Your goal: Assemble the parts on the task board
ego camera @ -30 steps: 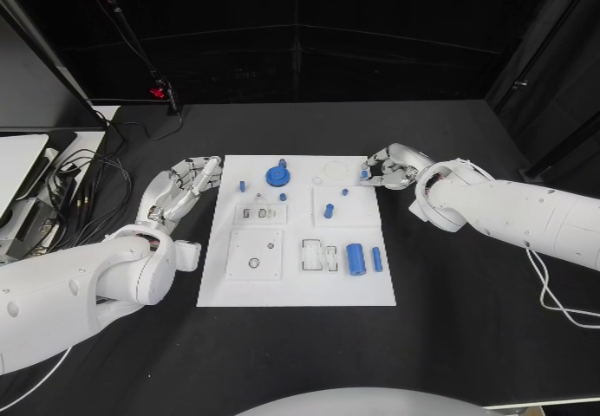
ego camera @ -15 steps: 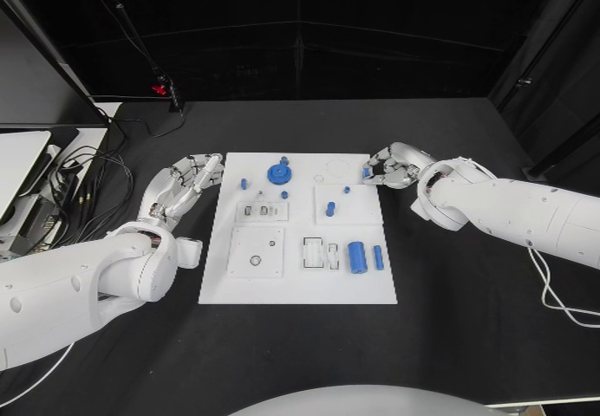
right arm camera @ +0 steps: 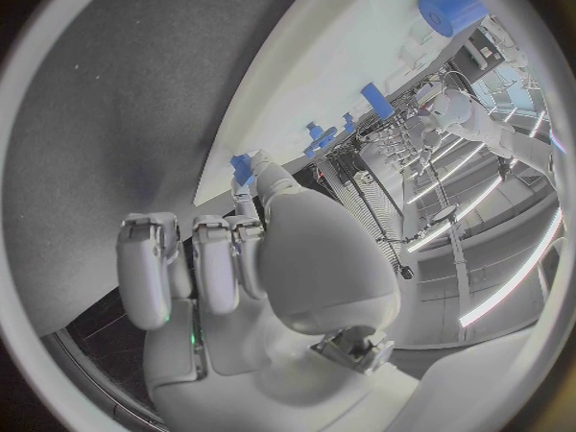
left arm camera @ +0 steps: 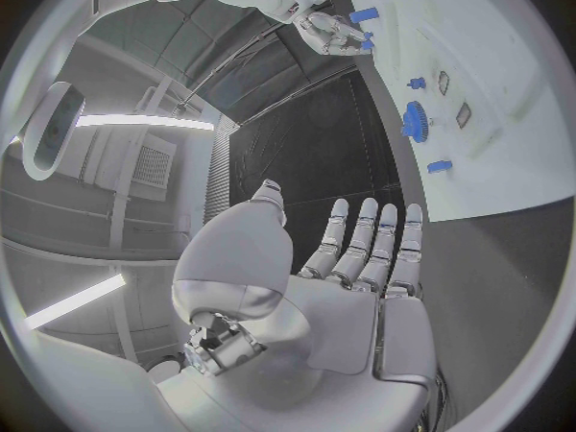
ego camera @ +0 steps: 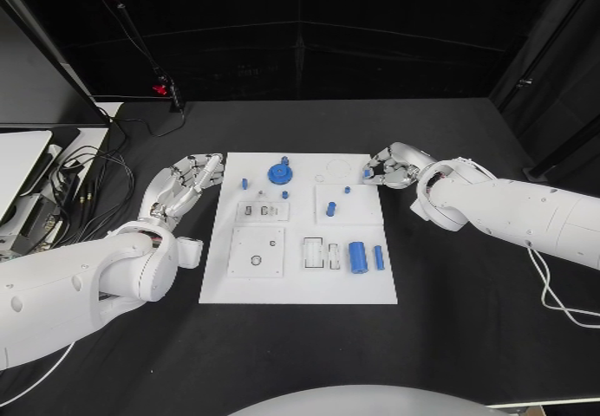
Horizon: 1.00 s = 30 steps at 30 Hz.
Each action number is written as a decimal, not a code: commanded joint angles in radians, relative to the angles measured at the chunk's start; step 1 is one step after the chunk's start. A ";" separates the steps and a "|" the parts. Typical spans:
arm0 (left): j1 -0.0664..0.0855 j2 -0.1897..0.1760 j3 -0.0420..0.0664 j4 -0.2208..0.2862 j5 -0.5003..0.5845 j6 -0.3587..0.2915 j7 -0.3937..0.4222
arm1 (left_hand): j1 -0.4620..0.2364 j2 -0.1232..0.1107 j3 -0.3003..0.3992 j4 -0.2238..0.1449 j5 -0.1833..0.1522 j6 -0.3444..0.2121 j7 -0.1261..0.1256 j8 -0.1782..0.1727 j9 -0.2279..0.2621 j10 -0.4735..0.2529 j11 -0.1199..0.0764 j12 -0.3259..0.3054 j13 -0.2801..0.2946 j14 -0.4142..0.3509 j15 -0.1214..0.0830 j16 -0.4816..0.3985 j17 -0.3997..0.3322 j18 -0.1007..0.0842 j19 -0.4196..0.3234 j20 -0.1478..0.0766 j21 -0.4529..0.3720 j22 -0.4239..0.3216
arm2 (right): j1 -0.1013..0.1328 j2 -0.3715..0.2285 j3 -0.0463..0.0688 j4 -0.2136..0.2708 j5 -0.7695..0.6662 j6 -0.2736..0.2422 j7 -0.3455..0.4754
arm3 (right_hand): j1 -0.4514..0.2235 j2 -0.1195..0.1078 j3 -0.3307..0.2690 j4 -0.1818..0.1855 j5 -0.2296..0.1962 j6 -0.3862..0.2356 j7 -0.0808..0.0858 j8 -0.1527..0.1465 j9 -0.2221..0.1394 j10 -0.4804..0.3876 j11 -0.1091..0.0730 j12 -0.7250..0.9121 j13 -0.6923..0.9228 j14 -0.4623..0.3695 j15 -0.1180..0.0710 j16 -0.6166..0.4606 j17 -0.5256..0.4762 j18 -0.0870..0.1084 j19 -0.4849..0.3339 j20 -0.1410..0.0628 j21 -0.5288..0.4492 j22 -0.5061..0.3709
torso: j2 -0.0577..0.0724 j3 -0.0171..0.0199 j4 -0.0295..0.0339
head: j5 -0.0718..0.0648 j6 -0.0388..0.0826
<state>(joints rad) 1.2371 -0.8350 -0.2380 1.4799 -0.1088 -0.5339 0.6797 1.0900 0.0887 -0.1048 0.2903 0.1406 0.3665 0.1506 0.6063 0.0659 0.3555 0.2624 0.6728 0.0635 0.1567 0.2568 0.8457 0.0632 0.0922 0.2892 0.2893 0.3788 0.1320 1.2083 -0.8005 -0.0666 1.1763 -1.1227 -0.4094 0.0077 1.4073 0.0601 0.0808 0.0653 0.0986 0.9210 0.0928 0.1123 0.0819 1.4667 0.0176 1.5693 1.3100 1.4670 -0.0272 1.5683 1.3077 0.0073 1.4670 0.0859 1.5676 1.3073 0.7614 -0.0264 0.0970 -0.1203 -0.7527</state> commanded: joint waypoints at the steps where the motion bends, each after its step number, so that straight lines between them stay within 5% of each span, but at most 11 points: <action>1: 0.001 0.000 0.001 0.002 -0.005 0.008 0.213 | 0.000 0.006 -0.008 0.001 0.006 0.007 0.144 -0.004 0.002 0.006 -0.001 0.001 0.001 0.006 0.002 0.000 0.001 0.003 0.005 0.002 0.005 0.000 | 0.001 0.001 0.001 0.000 -0.004 -0.021 0.006 | 0.003 0.010 0.009 0.001 0.006 0.018 -0.001 0.010 0.003 0.104 -0.005 0.002 0.261 0.104 -0.008 0.002 0.263 -0.007 0.104 -0.007 0.003 0.263 | 0.000 -0.0002 -0.0012 | 0.000 0.000; 11: 0.001 0.000 0.001 0.002 -0.005 0.008 0.213 | 0.002 0.008 -0.010 0.001 0.007 0.007 0.144 -0.005 0.001 0.007 -0.001 0.001 0.001 0.007 0.002 0.000 0.001 0.003 0.006 0.002 0.005 0.000 | 0.001 0.001 0.001 0.002 -0.005 -0.061 0.027 | 0.020 0.021 0.031 -0.009 0.007 0.105 0.000 0.030 0.009 0.104 0.002 0.002 0.261 0.104 -0.004 0.002 0.263 -0.007 0.104 -0.006 0.003 0.263 | 0.000 0.0004 -0.0001 | -0.002 0.000; 22: 0.001 -0.002 0.001 0.003 -0.005 0.007 0.213 | 0.002 0.008 -0.010 0.001 0.007 0.007 0.144 -0.005 0.001 0.007 -0.001 0.001 0.001 0.007 0.002 0.000 0.001 0.003 0.006 0.002 0.005 0.000 | 0.001 0.007 0.001 0.011 -0.005 -0.165 0.090 | 0.025 0.019 0.037 -0.015 0.009 0.123 0.002 0.030 0.009 0.104 0.010 0.002 0.261 0.104 0.000 0.002 0.263 -0.007 0.104 -0.003 0.003 0.263 | -0.001 -0.0002 -0.0013 | 0.007 0.008; 30: 0.001 -0.003 0.001 0.002 -0.005 0.007 0.212 | 0.002 0.008 -0.010 0.001 0.007 0.007 0.144 -0.005 0.001 0.007 -0.001 0.001 0.001 0.007 0.002 0.000 0.001 0.003 0.006 0.002 0.005 0.000 | 0.005 0.002 0.003 0.072 -0.005 -0.186 0.089 | 0.021 0.015 0.037 -0.014 0.008 0.134 0.008 0.028 0.008 0.104 0.017 0.002 0.261 0.104 0.005 0.002 0.263 -0.007 0.104 0.001 0.003 0.263 | -0.002 -0.0013 0.0009 | 0.019 0.009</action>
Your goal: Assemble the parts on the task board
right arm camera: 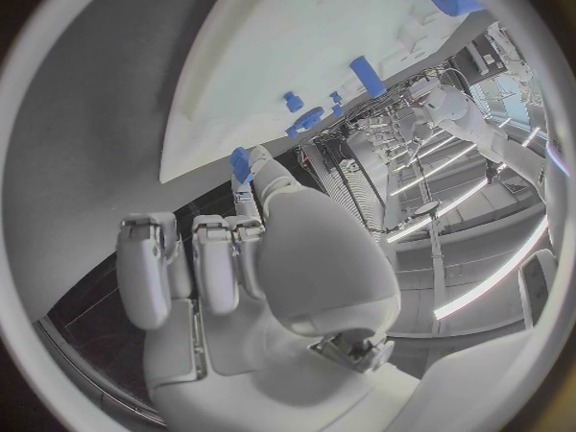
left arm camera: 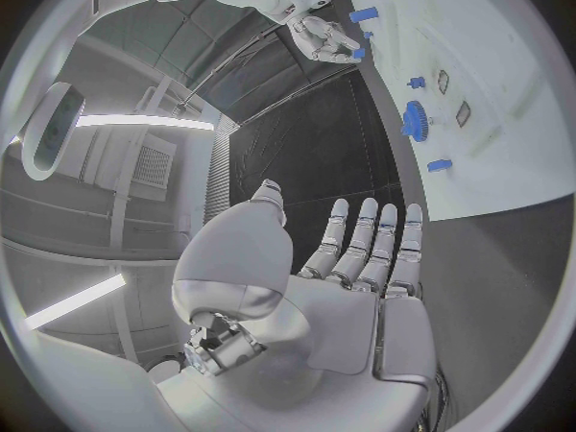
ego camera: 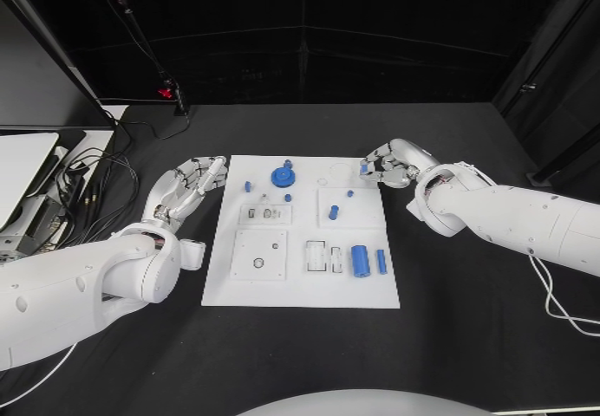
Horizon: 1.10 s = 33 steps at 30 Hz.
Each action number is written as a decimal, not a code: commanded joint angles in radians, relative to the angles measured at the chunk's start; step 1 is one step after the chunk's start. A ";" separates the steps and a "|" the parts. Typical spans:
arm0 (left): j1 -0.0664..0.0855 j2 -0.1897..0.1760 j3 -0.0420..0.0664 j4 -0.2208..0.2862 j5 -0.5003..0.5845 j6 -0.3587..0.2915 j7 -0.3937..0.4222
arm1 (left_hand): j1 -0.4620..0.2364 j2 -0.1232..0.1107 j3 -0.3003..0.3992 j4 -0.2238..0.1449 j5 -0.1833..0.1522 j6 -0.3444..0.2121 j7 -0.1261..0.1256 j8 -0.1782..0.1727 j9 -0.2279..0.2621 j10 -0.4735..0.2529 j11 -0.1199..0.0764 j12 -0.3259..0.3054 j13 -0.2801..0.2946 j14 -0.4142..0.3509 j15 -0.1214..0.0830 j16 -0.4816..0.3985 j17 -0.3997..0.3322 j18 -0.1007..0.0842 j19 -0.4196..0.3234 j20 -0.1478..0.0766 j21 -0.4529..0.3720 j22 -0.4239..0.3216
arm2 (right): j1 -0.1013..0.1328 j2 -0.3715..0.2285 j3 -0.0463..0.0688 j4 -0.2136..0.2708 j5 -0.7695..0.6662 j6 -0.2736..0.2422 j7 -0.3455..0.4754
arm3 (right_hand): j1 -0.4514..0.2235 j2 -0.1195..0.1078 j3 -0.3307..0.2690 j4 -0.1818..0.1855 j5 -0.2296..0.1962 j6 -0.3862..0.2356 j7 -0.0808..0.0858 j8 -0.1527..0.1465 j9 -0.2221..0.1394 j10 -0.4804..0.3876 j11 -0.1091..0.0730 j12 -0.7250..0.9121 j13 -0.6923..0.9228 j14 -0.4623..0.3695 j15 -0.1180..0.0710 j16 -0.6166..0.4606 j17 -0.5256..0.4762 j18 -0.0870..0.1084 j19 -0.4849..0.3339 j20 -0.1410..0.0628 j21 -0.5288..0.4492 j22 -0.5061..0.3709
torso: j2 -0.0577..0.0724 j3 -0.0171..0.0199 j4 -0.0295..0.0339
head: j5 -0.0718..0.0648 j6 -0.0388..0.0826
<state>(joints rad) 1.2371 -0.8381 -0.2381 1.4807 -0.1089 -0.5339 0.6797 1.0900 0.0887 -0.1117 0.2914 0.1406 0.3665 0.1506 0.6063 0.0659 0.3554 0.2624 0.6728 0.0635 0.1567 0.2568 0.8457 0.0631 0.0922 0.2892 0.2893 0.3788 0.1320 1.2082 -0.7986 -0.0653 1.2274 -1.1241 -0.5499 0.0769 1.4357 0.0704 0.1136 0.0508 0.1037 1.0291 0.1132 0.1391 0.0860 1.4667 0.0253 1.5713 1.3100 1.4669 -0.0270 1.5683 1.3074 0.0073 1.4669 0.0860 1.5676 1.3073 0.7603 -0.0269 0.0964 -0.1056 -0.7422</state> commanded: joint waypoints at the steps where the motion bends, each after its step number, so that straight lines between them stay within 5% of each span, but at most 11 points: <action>1: 0.001 0.000 0.001 0.001 -0.005 0.006 0.212 | 0.002 0.008 -0.003 0.000 0.007 0.007 0.144 -0.005 0.001 0.007 -0.001 0.001 0.001 0.007 0.002 0.000 0.001 0.003 0.006 0.002 0.005 0.000 | 0.006 0.001 0.002 0.030 -0.004 -0.044 0.016 | -0.007 0.005 0.004 0.000 0.003 0.026 -0.012 0.002 0.004 0.104 0.009 -0.001 0.261 0.104 0.005 0.002 0.263 -0.007 0.104 0.000 0.003 0.263 | -0.001 -0.0008 0.0015 | 0.006 -0.001; 14: 0.001 0.003 0.001 -0.001 -0.005 0.005 0.212 | 0.002 0.008 -0.003 0.000 0.007 0.007 0.144 -0.005 0.001 0.007 -0.001 0.001 0.001 0.007 0.002 0.000 0.001 0.003 0.006 0.002 0.005 0.000 | 0.015 0.057 0.002 0.130 -0.012 -0.005 -0.040 | -0.012 0.005 0.007 0.004 0.000 0.041 -0.001 -0.001 0.002 0.104 0.019 -0.001 0.261 0.104 0.013 0.002 0.263 -0.007 0.104 0.007 0.003 0.263 | 0.001 0.0000 0.0031 | 0.047 -0.001; 21: 0.001 0.002 0.001 -0.001 -0.005 0.004 0.211 | 0.002 0.008 -0.003 0.000 0.007 0.007 0.144 -0.005 0.001 0.007 -0.001 0.001 0.001 0.007 0.002 0.000 0.001 0.003 0.006 0.002 0.005 0.000 | 0.016 0.106 0.003 0.164 -0.049 0.010 -0.110 | -0.009 0.004 0.010 0.001 0.002 0.048 0.008 -0.005 0.001 0.104 0.027 -0.001 0.261 0.104 0.020 0.002 0.263 -0.007 0.104 0.012 0.003 0.263 | 0.001 -0.0004 0.0006 | 0.086 -0.008; 33: 0.002 0.001 0.001 0.001 -0.005 0.002 0.210 | 0.004 0.010 -0.005 0.000 0.007 0.007 0.144 -0.005 0.001 0.008 -0.001 0.001 0.000 0.008 0.002 0.000 0.001 0.003 0.006 0.002 0.006 0.000 | 0.016 0.172 0.003 0.211 -0.115 0.033 -0.239 | -0.006 -0.002 0.013 -0.005 0.009 0.056 0.014 -0.009 -0.001 0.104 0.033 -0.001 0.261 0.104 0.025 0.002 0.263 -0.007 0.104 0.018 0.003 0.263 | 0.001 -0.0001 0.0022 | 0.120 -0.025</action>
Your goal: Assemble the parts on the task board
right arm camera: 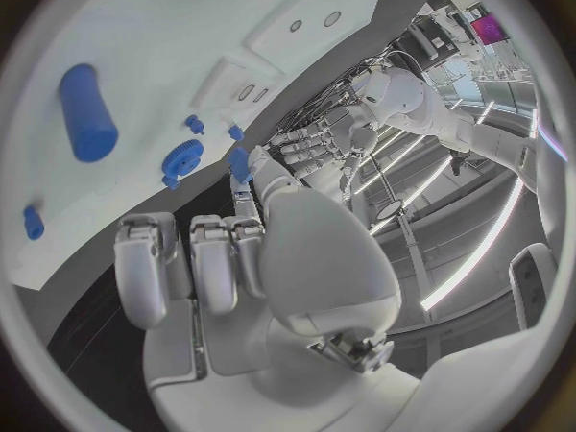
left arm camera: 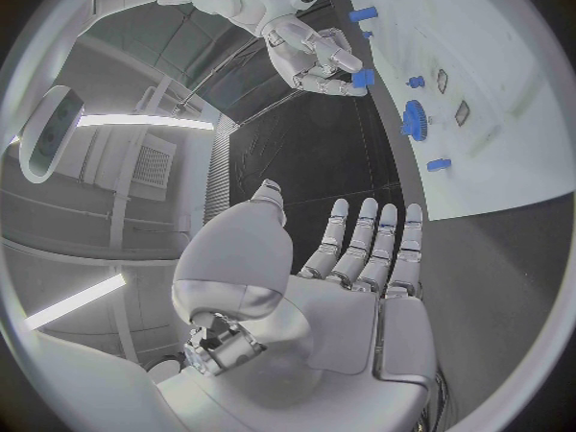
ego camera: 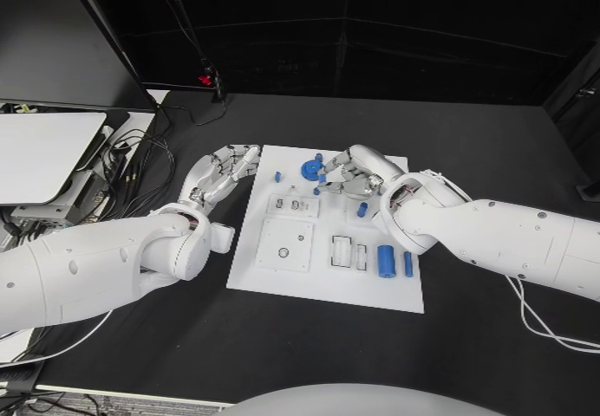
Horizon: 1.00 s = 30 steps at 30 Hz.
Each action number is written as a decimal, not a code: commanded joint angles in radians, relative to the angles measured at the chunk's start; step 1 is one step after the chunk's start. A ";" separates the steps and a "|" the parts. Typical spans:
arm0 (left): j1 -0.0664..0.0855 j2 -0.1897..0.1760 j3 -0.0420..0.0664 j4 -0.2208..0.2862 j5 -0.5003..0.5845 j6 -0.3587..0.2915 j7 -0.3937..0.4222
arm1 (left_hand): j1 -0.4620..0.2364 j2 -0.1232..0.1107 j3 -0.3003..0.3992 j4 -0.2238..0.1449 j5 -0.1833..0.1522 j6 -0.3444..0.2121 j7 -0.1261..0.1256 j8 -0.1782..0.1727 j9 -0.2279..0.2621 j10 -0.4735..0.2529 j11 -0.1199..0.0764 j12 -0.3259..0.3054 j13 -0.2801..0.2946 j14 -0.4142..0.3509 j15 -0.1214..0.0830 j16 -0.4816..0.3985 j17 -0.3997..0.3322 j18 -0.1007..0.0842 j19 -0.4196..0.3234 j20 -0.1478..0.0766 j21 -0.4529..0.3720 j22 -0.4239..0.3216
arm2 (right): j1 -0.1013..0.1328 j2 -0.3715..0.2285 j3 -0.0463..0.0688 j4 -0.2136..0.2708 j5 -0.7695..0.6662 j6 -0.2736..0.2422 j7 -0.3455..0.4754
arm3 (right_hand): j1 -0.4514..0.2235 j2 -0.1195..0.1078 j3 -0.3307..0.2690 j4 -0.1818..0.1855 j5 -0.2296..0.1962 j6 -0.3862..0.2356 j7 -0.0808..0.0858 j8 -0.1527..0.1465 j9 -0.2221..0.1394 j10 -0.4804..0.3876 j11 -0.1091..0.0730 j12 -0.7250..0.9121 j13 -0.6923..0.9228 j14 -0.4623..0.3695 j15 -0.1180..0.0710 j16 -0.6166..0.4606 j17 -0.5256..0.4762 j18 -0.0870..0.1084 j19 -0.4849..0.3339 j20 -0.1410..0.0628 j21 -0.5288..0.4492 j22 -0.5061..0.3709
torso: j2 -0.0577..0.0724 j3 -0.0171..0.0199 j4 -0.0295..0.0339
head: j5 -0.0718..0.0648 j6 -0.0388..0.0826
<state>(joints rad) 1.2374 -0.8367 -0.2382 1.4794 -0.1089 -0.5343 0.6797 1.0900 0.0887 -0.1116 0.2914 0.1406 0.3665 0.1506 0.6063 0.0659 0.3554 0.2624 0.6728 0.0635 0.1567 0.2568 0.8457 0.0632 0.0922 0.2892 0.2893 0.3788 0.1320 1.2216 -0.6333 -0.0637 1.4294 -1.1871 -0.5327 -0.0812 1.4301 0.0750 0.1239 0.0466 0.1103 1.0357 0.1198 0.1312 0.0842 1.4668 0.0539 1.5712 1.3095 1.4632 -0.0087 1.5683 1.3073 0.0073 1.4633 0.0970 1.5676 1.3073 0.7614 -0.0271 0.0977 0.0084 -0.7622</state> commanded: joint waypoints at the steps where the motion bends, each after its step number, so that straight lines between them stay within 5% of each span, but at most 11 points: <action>1: 0.002 0.000 0.001 0.002 -0.005 0.003 0.210 | 0.004 0.010 -0.005 0.000 0.007 0.007 0.144 -0.005 0.001 0.008 -0.001 0.001 0.001 0.008 0.002 0.000 0.001 0.003 0.006 0.002 0.006 0.000 | 0.002 0.012 0.001 0.012 -0.063 0.013 -0.097 | -0.002 -0.008 0.002 0.000 0.002 0.050 0.008 -0.002 0.000 0.104 0.006 0.000 0.261 0.108 0.007 0.002 0.263 -0.007 0.107 0.008 0.003 0.263 | 0.000 0.0000 0.0009 | 0.008 -0.006; 15: 0.002 0.003 0.001 0.002 -0.005 0.003 0.209 | 0.005 0.010 -0.006 0.000 0.007 0.007 0.144 -0.005 0.001 0.008 -0.001 0.001 0.000 0.008 0.002 0.000 0.001 0.003 0.007 0.002 0.007 0.000 | 0.000 0.072 0.001 0.003 -0.129 0.021 -0.191 | -0.020 -0.016 -0.003 0.006 0.000 0.055 0.009 -0.010 -0.003 0.104 0.008 0.000 0.261 0.108 0.010 0.002 0.263 -0.007 0.107 0.012 0.003 0.263 | 0.000 0.0011 -0.0008 | 0.012 -0.018; 25: 0.002 -0.001 0.001 0.006 -0.005 0.004 0.209 | 0.006 0.011 -0.007 0.000 0.007 0.008 0.144 -0.005 0.001 0.008 -0.001 0.001 0.000 0.008 0.002 0.000 0.001 0.003 0.007 0.002 0.007 0.000 | -0.014 0.083 0.000 0.000 -0.147 0.017 -0.190 | -0.020 -0.016 0.000 0.005 0.007 0.055 0.009 -0.013 -0.004 0.104 0.008 0.000 0.261 0.108 0.011 0.002 0.263 -0.007 0.107 0.013 0.003 0.263 | 0.000 0.0012 -0.0042 | 0.014 -0.028; 30: 0.002 -0.001 0.001 0.005 -0.005 0.004 0.209 | 0.006 0.012 -0.007 0.000 0.008 0.008 0.144 -0.005 0.001 0.008 -0.001 0.002 0.000 0.009 0.002 0.000 0.001 0.002 0.007 0.002 0.007 0.000 | -0.022 0.093 0.000 -0.013 -0.150 0.013 -0.182 | -0.021 -0.016 0.000 0.005 0.008 0.055 0.010 -0.014 -0.004 0.104 0.008 0.000 0.261 0.108 0.011 0.002 0.263 -0.007 0.107 0.014 0.003 0.263 | 0.000 0.0009 -0.0010 | 0.011 -0.031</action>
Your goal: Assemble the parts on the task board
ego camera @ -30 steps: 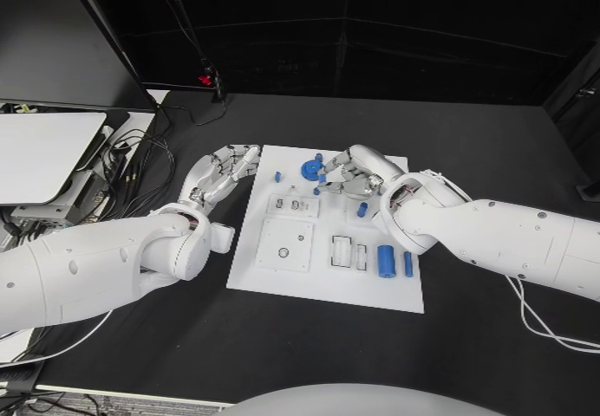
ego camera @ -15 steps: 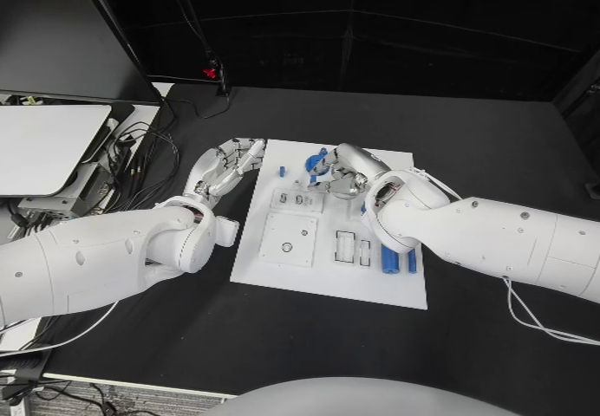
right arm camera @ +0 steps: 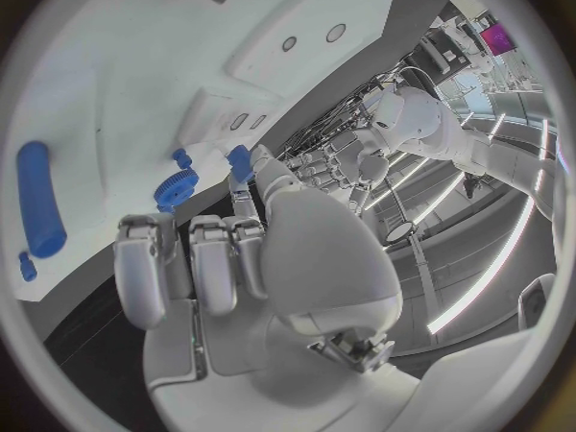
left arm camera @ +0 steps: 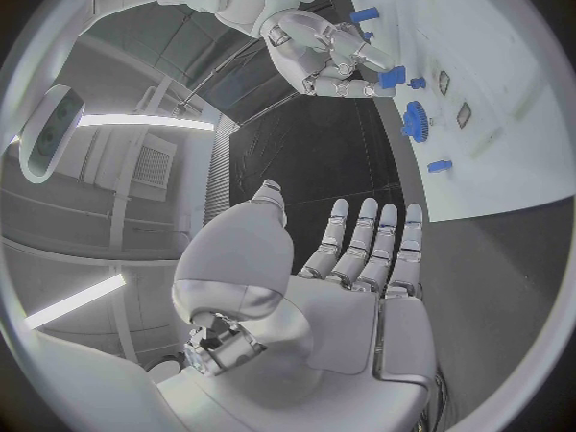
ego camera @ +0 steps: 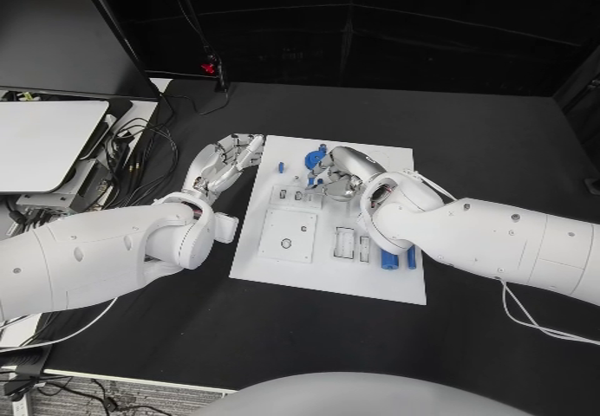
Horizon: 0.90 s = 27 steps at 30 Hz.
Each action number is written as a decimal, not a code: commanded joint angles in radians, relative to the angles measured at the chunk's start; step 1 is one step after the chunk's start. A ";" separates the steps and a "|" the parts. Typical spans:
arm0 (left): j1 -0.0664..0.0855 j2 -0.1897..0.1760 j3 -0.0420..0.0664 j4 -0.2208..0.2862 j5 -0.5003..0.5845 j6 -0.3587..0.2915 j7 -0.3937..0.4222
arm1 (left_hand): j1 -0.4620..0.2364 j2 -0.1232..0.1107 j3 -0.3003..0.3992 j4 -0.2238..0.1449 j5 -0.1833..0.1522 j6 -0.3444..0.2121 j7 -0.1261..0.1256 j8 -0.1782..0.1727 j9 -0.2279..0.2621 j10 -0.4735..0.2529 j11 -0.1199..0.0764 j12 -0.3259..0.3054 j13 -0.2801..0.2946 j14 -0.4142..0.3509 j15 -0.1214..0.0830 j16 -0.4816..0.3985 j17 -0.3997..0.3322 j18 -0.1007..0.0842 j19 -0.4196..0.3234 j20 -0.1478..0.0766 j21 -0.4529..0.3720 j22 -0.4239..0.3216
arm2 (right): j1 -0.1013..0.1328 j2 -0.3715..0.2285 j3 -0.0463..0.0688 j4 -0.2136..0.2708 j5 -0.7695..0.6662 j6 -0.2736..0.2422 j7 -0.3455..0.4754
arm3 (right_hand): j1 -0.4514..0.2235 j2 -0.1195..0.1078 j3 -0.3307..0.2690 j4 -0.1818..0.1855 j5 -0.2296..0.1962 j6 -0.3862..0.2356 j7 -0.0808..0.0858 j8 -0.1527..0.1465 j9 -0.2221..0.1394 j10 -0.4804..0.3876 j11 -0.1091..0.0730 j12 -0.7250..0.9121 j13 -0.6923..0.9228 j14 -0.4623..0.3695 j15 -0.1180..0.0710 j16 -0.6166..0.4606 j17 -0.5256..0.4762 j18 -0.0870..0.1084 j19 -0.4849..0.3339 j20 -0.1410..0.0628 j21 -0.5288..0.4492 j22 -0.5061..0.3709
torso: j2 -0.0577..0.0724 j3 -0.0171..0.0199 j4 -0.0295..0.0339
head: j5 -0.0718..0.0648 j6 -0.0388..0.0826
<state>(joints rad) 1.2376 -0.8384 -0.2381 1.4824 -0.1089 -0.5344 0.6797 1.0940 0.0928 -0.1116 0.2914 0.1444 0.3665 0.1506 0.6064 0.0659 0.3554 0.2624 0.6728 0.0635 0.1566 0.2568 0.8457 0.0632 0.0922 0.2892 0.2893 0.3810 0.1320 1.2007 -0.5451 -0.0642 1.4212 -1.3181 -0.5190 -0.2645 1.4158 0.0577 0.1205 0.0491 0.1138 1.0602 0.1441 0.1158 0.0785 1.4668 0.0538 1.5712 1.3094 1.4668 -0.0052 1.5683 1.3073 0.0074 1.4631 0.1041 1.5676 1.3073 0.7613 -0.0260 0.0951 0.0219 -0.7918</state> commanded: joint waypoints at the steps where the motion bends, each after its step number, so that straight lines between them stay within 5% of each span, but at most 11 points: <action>1: 0.002 0.001 0.001 0.002 -0.005 0.004 0.209 | 0.002 0.008 -0.007 0.000 0.004 0.008 0.144 -0.005 0.001 0.008 -0.001 0.002 0.000 0.009 0.002 0.000 0.001 0.003 0.007 0.002 0.005 0.000 | -0.003 0.007 0.001 -0.008 -0.019 0.000 0.002 | -0.007 0.001 0.003 0.003 0.005 0.030 -0.015 0.002 0.001 0.104 0.008 0.000 0.261 0.104 0.007 0.002 0.264 -0.007 0.108 0.007 0.003 0.264 | 0.000 -0.0005 0.0013 | -0.002 -0.002; 27: 0.001 0.005 0.001 0.001 -0.005 0.005 0.209 | 0.002 0.008 -0.007 0.000 0.004 0.008 0.144 -0.005 0.001 0.008 -0.001 0.002 0.000 0.009 0.002 0.000 0.001 0.002 0.007 0.002 0.004 0.000 | -0.023 0.034 0.001 -0.048 -0.018 0.039 0.036 | -0.006 0.002 0.005 0.002 0.006 0.031 -0.015 0.000 0.001 0.104 0.008 0.000 0.261 0.104 0.008 0.002 0.264 -0.007 0.108 0.007 0.003 0.264 | 0.000 -0.0007 -0.0001 | 0.001 -0.016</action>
<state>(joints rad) 1.2376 -0.8337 -0.2381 1.4823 -0.1089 -0.5343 0.6797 1.0940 0.0928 -0.1116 0.2914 0.1444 0.3665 0.1506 0.6064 0.0659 0.3554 0.2624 0.6728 0.0635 0.1566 0.2568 0.8457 0.0631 0.0922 0.2892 0.2893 0.3827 0.1320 1.1770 -0.5128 -0.0642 1.3728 -1.3313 -0.4984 -0.2464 1.4105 0.0497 0.1186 0.0509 0.1134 1.0668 0.1498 0.1132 0.0785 1.4668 0.0538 1.5712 1.3094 1.4668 -0.0052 1.5683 1.3081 0.0074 1.4631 0.1041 1.5676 1.3073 0.7614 -0.0267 0.0966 0.0222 -0.8065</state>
